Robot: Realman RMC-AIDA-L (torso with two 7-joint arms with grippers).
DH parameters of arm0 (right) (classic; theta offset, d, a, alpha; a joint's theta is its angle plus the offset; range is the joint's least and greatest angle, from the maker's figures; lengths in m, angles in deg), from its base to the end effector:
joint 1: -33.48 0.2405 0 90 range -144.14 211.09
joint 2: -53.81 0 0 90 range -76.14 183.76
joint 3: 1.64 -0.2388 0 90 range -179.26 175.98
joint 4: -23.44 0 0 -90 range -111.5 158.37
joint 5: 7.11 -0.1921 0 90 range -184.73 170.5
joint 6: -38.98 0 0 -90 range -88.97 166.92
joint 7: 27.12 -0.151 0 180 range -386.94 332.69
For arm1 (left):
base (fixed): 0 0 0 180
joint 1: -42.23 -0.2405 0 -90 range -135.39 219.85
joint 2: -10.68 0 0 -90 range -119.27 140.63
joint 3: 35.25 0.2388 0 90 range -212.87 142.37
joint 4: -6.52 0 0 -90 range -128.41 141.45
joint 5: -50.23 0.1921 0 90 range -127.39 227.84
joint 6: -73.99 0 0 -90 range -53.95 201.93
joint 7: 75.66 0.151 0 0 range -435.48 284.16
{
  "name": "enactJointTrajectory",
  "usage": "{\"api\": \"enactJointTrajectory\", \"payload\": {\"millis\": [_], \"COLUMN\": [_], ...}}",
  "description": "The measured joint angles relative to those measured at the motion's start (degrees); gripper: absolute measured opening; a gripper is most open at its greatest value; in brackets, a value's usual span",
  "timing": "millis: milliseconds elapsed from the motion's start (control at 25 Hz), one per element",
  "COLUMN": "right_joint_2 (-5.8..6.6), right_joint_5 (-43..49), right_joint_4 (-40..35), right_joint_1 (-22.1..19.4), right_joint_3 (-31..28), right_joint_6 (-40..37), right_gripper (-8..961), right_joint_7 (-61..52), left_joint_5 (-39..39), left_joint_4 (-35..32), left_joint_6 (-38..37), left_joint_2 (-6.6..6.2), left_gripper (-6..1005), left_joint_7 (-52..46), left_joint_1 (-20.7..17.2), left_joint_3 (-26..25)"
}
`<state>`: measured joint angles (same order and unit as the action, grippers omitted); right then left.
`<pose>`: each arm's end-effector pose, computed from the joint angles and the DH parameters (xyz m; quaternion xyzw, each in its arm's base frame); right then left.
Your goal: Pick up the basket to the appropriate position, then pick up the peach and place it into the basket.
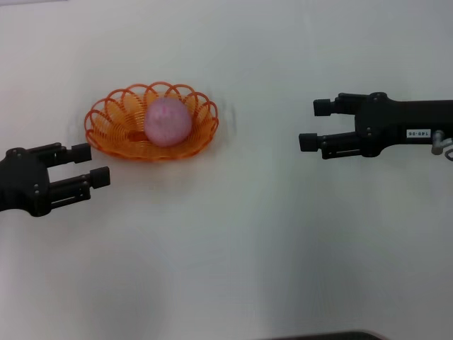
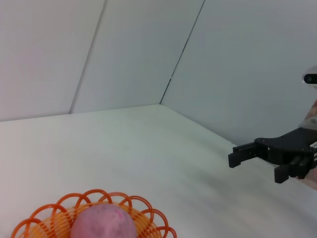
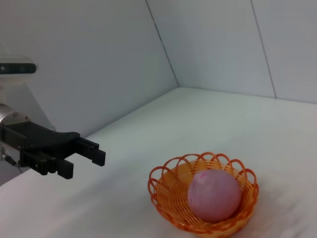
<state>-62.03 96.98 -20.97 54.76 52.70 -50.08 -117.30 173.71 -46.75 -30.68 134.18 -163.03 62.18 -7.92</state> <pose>0.2527 0.2859 0.0152 -0.9266 0.2798 0.2279 0.1059 -0.2668 0.2487 0.0313 -0.9137 -0.2987 -0.2472 0.1216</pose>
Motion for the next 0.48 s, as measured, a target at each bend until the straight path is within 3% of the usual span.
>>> {"api": "enactJointTrajectory", "payload": {"millis": [480], "right_joint_2": [-0.70], "right_joint_5": [0.50], "right_joint_4": [-0.01], "right_joint_1": [0.63], "right_joint_3": [-0.91], "right_joint_6": [0.23], "right_gripper": [948], "right_joint_7": [0.09], "left_joint_5": [0.00], "left_joint_4": [0.00], "left_joint_6": [0.08], "left_joint_2": [0.12], "left_gripper": [641], "left_joint_7": [0.00], "left_joint_1": [-0.30], "left_joint_3": [0.00]}}
